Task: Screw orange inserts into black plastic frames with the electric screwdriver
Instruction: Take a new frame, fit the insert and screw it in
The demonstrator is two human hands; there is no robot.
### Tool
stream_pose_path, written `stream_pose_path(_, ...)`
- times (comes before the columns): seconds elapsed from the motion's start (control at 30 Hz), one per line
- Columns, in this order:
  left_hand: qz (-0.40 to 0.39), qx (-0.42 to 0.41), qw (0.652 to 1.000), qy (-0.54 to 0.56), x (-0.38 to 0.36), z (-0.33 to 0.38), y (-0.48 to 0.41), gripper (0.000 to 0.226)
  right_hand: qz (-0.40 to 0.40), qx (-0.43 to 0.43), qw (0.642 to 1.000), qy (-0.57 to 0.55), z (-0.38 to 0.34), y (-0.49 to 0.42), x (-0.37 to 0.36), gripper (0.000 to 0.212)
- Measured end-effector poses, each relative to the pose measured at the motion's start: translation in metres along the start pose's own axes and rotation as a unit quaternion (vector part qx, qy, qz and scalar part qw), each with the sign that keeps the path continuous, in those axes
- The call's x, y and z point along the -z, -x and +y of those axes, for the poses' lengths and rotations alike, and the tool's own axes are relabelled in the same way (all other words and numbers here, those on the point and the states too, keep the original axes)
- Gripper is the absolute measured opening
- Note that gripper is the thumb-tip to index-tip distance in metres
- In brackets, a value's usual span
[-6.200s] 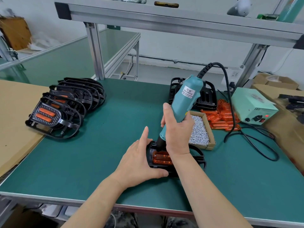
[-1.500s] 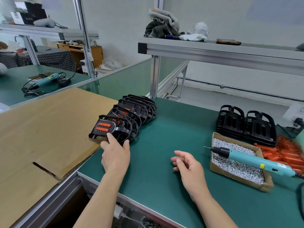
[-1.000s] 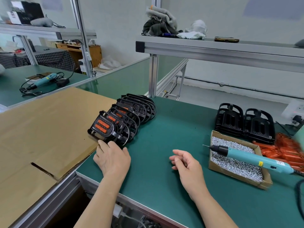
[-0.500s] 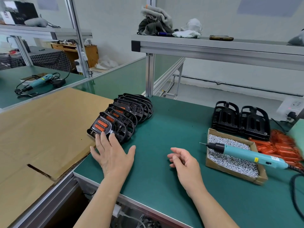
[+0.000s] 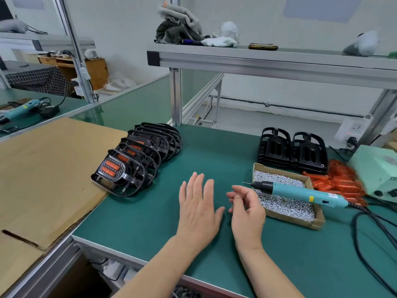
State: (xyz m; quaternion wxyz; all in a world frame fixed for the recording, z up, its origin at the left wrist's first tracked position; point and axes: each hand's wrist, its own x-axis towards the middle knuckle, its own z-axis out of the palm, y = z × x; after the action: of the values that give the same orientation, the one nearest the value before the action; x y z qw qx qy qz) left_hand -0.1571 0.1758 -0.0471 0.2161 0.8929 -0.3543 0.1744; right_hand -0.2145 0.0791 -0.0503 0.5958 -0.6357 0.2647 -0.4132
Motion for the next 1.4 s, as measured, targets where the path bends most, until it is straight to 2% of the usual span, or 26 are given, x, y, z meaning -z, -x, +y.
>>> stream_pose_path(0.1,-0.012,-0.019,0.999,0.027,-0.006,0.017,-0.004,0.062,0.048,-0.013,0.998,-0.023,0.001,-0.005,0.004,0.031)
stream_pose_path(0.2,-0.052,-0.041,0.994,0.091,-0.012,0.030,-0.005,0.055,0.065,-0.022,0.997,-0.033,0.001,-0.005,0.005,0.029)
stream_pose_path(0.4,-0.128,-0.025,0.976,0.172,-0.026,0.039,-0.009,0.063,0.082,-0.056,0.993,-0.070,-0.001,-0.011,0.010,0.028)
stream_pose_path(0.57,-0.119,-0.009,0.970,0.214,-0.033,0.034,-0.010,0.053,0.069,-0.045,0.993,-0.085,-0.005,-0.009,0.010,0.029)
stream_pose_path(0.77,-0.117,0.024,0.964,0.236,-0.037,0.033,-0.008,0.068,0.061,-0.024,0.992,-0.112,-0.016,-0.024,0.017,0.032)
stream_pose_path(0.87,-0.113,0.024,0.964,0.238,-0.039,0.033,-0.006,0.070,0.044,0.013,0.996,-0.078,-0.035,-0.055,0.026,0.030)
stream_pose_path(0.97,-0.107,0.029,0.963,0.245,-0.040,0.032,-0.006,0.067,0.022,0.065,0.996,0.050,-0.052,-0.103,0.044,0.024)
stream_pose_path(1.03,-0.104,0.028,0.963,0.247,-0.040,0.032,-0.006,0.066,0.018,0.090,0.980,0.179,-0.054,-0.138,0.057,0.021)
stream_pose_path(1.1,-0.106,0.030,0.962,0.250,-0.040,0.032,-0.006,0.066,-0.002,0.081,0.945,0.316,-0.051,-0.172,0.070,0.023)
stream_pose_path(1.2,-0.106,0.035,0.960,0.256,-0.040,0.032,-0.006,0.066,-0.089,0.032,0.857,0.506,-0.037,-0.213,0.086,0.042)
stream_pose_path(1.27,-0.107,0.038,0.959,0.261,-0.040,0.032,-0.006,0.066,-0.122,0.023,0.809,0.574,-0.029,-0.229,0.093,0.049)
stream_pose_path(1.4,-0.109,0.040,0.957,0.265,-0.039,0.032,-0.006,0.066,-0.136,0.044,0.773,0.618,-0.019,-0.246,0.090,0.047)
